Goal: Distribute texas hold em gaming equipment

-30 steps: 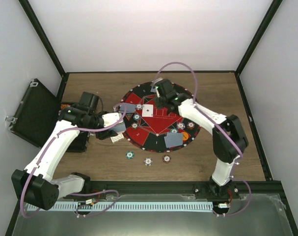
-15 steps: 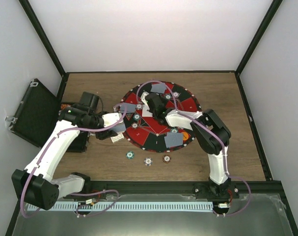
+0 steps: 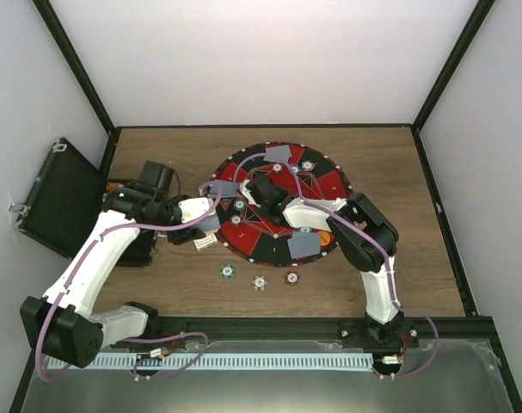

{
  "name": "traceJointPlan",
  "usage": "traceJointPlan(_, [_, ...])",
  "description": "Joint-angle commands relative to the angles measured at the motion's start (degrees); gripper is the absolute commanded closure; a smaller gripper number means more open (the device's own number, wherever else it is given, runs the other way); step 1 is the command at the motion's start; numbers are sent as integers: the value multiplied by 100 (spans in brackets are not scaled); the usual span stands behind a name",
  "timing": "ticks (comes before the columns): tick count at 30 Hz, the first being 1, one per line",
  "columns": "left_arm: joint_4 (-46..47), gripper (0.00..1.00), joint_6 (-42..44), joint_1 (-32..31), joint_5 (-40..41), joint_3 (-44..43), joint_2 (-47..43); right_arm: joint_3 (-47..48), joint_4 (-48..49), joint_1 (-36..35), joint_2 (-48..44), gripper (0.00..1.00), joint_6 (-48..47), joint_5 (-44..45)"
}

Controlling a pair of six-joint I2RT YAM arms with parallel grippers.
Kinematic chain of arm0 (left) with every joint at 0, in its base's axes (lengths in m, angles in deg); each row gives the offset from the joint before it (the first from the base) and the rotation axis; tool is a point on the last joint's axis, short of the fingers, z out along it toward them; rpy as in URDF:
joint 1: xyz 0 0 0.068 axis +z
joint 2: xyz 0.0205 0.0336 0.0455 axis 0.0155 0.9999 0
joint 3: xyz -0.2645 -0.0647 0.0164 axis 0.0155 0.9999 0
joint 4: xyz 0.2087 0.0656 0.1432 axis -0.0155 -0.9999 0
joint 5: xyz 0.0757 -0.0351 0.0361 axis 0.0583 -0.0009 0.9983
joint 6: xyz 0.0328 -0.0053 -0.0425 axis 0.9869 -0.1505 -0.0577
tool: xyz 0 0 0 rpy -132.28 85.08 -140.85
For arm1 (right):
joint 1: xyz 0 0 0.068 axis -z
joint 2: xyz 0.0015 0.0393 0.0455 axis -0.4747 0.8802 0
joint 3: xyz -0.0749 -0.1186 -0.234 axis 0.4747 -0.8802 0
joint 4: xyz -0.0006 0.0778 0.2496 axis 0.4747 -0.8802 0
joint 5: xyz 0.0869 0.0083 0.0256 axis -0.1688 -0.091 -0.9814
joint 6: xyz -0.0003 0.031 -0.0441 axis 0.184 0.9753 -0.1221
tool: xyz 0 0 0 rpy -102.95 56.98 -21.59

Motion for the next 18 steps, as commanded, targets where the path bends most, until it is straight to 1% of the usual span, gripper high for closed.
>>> traceJointPlan(1, [-20, 95, 38, 9, -116, -156, -28, -26, -603, -24, 26, 73, 624, -131])
traceJointPlan(3, [-46, 95, 34, 7, -125, -186, -28, -35, -712, -25, -38, 54, 725, -176])
traceJointPlan(4, [-53, 95, 35, 8, -125, -191, -29, -41, -773, -25, -87, 48, 763, -197])
traceJointPlan(8, [-85, 95, 29, 8, -128, -197, -41, -51, -907, -24, -313, 33, 873, -263])
traceJointPlan(11, [-113, 95, 8, 9, -132, -215, -55, 62, -1080, -25, -522, 24, 992, -337])
traceJointPlan(12, [-116, 95, 9, 7, -146, -215, -55, 104, -1119, -25, -614, 17, 1067, -333])
traceJointPlan(13, [-123, 95, 9, 7, -142, -215, -63, 152, -1138, -24, -709, 7, 1167, -324])
traceJointPlan(14, [-122, 95, 4, 11, -147, -218, -69, 181, -1104, -18, -844, 1, 1279, -283])
traceJointPlan(16, [-121, 95, 9, 9, -159, -218, -88, 236, -1015, -3, -1228, 0, 1641, -249])
traceJointPlan(18, [-120, 95, 8, 11, -173, -218, -98, 309, -868, 53, -1661, 0, 2206, -280])
